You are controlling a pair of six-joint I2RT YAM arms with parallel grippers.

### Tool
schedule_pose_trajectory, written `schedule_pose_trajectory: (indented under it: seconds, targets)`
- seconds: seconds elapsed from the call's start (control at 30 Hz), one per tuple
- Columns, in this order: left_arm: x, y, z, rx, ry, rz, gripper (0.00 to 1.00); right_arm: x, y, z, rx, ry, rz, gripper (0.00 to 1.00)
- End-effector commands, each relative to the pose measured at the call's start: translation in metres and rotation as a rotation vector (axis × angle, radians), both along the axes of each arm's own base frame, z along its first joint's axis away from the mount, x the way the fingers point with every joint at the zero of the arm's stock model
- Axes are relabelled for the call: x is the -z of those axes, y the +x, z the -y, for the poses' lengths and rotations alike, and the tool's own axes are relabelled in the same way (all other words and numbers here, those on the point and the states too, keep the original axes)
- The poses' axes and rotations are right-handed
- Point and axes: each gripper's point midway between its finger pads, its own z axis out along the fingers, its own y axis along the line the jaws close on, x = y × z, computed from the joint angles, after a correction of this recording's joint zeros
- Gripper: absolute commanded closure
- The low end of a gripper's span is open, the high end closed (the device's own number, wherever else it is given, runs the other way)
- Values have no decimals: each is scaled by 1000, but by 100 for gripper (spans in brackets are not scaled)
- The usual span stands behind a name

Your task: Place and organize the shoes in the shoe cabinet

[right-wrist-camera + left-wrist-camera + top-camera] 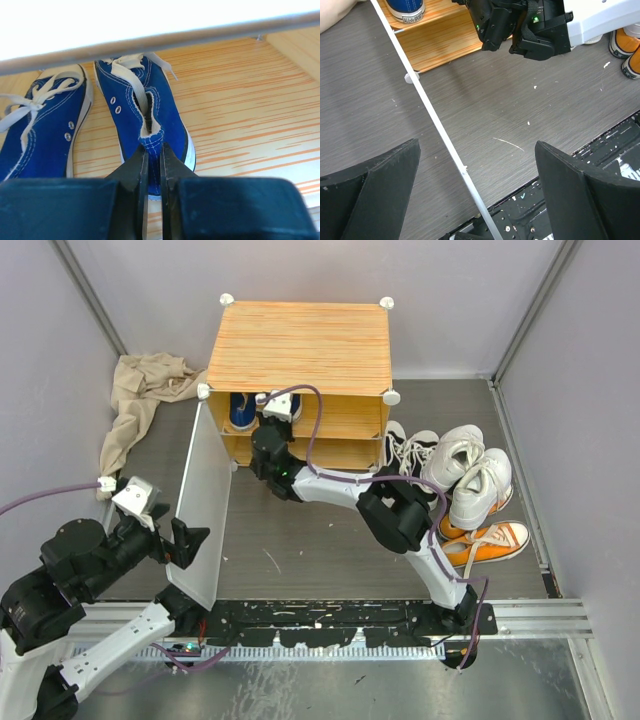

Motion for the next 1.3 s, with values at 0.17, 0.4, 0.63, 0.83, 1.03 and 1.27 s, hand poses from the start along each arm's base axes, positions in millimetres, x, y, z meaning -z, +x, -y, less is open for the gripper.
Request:
schedule_pose_trajectory:
  seconds: [0.17, 0.4, 0.63, 0.83, 1.03, 1.27]
  targets:
    - [-2, -3, -4, -9, -25, 18, 2, -46, 11, -37, -170, 195, 76, 86]
    - [-2, -5, -8, -17, -27, 24, 2, -47, 11, -49, -232, 206, 47, 46]
    - [-1, -5, -8, -17, -22, 29, 2, -60, -8, -49, -348, 242, 18, 31]
    - [-2, -8, -11, -17, -28, 36, 2, -75, -40, -50, -519, 305, -11, 26]
    - [-5, -10, -14, -20, -35, 49, 2, -87, -68, -50, -659, 315, -61, 23]
    - [-10, -12, -17, -27, -38, 58, 2, -67, -102, -31, -731, 205, -224, 25]
